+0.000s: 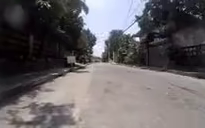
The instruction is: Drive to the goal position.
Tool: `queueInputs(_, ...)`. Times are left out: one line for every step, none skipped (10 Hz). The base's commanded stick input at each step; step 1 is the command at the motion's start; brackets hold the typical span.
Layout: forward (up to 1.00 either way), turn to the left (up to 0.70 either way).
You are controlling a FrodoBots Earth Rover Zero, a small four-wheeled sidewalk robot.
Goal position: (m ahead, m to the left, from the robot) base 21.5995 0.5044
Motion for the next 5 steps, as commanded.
queueInputs(1.00, 0.00)
queueInputs(1.00, 0.00)
queueInputs(1.00, 0.00)
queueInputs(1.00, 0.00)
queueInputs(1.00, 0.00)
